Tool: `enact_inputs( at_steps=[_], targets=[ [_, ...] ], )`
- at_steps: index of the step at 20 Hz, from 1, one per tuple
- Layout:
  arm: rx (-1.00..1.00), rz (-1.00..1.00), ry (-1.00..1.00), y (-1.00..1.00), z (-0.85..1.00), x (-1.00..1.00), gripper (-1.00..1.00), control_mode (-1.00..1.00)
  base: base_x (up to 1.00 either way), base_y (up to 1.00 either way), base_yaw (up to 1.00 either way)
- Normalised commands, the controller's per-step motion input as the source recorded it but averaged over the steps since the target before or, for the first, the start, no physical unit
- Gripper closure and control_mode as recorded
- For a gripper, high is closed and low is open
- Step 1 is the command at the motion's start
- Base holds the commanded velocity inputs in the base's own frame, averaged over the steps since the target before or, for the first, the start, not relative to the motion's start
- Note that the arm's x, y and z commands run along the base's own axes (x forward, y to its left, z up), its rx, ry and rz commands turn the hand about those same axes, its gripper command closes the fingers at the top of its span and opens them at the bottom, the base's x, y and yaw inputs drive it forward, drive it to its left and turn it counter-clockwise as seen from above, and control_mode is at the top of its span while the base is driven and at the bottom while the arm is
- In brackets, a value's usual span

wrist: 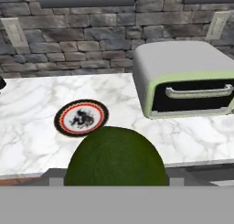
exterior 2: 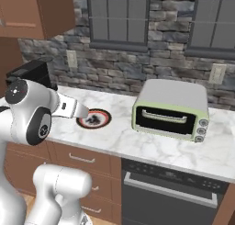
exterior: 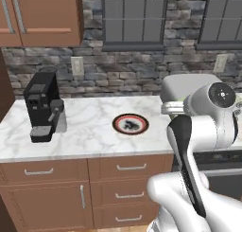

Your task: Pick lime from the fridge and place it on the plate on the counter.

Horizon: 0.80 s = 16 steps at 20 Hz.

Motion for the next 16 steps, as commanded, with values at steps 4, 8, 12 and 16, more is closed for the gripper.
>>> enact_inputs(
  at_steps=[4,8,12,16],
  targets=[
    [0.0,0.0,0.0,0.0,0.0,0.0,1.0,1.0,0.51,-0.01,0.07],
    [0.0,0.0,0.0,0.0,0.0,0.0,1.0,1.0,0.47,0.0,0.06],
    [0.0,0.0,0.0,0.0,0.0,0.0,1.0,1.0,0.38,0.0,0.04],
    [0.0,0.01,0.0,0.0,0.0,0.07,1.0,-1.0,0.27,0.0,0.02]
  ],
)
